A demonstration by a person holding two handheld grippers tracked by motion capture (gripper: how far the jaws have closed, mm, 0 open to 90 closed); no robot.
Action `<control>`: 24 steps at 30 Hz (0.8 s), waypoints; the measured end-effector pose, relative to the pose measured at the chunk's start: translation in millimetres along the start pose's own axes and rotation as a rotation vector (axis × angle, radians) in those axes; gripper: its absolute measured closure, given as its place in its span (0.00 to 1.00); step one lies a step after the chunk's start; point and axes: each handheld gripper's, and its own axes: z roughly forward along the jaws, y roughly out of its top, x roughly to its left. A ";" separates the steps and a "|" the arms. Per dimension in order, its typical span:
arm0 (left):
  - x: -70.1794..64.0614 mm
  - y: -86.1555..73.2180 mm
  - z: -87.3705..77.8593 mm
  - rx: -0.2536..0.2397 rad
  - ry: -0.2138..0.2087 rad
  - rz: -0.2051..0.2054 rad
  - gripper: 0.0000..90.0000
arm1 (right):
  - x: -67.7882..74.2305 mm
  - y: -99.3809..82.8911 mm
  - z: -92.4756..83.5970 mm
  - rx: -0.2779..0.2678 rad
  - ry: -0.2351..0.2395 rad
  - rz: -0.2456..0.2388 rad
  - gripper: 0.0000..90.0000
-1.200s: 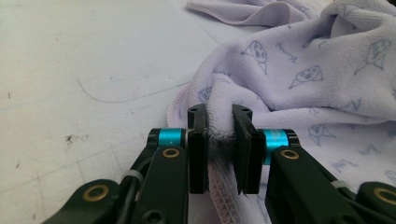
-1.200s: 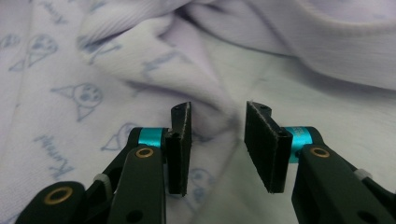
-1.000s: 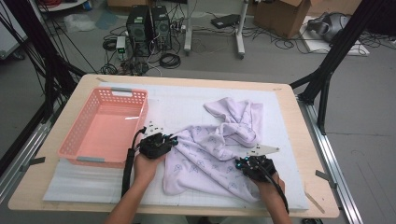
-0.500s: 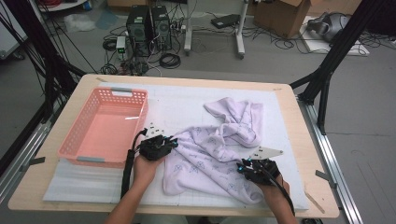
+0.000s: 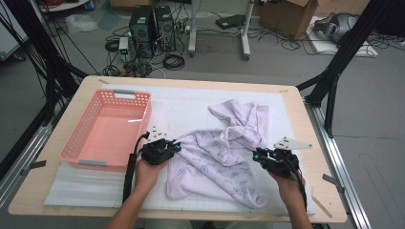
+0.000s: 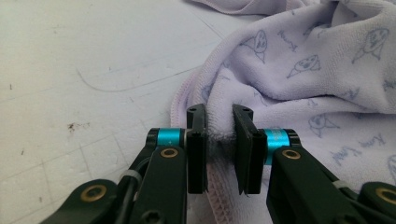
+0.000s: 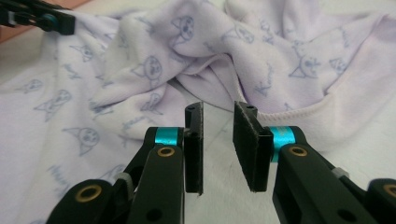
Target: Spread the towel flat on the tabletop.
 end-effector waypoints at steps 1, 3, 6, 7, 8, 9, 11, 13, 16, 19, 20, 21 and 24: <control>0.0 0.1 -0.1 -0.002 0.000 0.000 0.85 | 0.5 1.2 6.7 0.014 0.014 -0.001 0.80; -0.1 0.0 0.0 -0.003 -0.003 -0.002 0.85 | 4.1 4.2 22.3 0.057 0.038 -0.012 0.76; -0.4 0.1 -0.6 -0.003 -0.008 0.001 0.85 | 13.8 7.9 42.7 0.112 0.107 -0.039 0.69; -0.5 0.1 -0.8 -0.006 -0.010 0.000 0.85 | 17.4 8.5 48.2 0.129 0.139 -0.049 0.68; -0.4 0.1 -0.9 -0.006 -0.010 0.001 0.85 | 22.7 8.2 54.9 0.162 0.155 -0.071 0.67; -0.3 0.0 -0.8 -0.007 -0.010 0.001 0.85 | 25.8 7.7 58.6 0.187 0.144 -0.095 0.67; 0.1 -0.4 -0.4 -0.008 -0.010 0.001 0.85 | 31.0 6.3 64.1 0.211 0.119 -0.122 0.70; -0.1 -0.4 -0.7 -0.008 -0.013 -0.001 0.85 | 30.9 7.2 62.4 0.216 0.125 -0.123 0.90; -0.1 -1.3 -1.1 -0.008 -0.015 -0.003 0.85 | 29.7 7.9 55.5 0.187 0.061 -0.130 0.95; 0.1 -3.2 -0.7 -0.005 -0.015 -0.007 0.85 | 19.1 6.8 44.2 0.122 -0.030 -0.061 0.95; 0.1 -3.5 -0.6 -0.006 -0.017 -0.008 0.85 | 15.7 5.7 41.0 0.113 -0.058 -0.038 0.95; 0.1 -3.6 -0.6 -0.007 -0.019 -0.005 0.85 | 12.3 4.4 38.2 0.108 -0.094 -0.031 0.95; -1.5 -3.6 0.6 -0.006 -0.028 -0.003 0.84 | 5.0 0.7 32.2 0.096 -0.162 -0.006 0.95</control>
